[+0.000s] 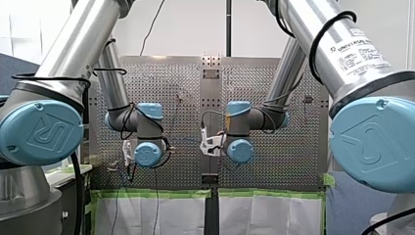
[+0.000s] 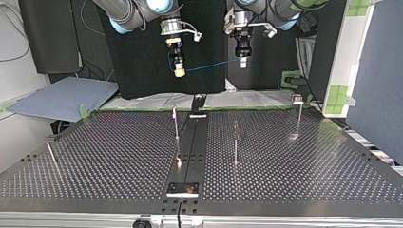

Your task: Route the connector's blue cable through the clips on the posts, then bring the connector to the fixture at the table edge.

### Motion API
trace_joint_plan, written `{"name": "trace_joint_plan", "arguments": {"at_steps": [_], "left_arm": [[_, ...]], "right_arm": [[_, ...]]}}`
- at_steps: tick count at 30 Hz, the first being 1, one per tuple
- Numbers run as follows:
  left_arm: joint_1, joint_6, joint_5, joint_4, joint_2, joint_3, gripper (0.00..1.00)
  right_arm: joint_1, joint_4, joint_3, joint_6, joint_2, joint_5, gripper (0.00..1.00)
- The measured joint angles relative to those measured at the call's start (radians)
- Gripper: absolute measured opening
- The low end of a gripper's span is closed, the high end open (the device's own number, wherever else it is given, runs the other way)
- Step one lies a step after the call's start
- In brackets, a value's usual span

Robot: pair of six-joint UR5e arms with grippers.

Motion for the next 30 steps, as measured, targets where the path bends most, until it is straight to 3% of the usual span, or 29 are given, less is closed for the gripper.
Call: {"name": "trace_joint_plan", "arguments": {"at_steps": [22,30], "left_arm": [[0.001,-0.001,0.000,0.004,0.000,0.001,0.00],[0.002,-0.001,0.000,0.006,0.000,0.002,0.00]], "right_arm": [[0.000,0.000,-0.003,0.000,0.001,0.000,0.00],[-0.001,0.051,-0.015,-0.003,0.046,-0.003,0.00]]}}
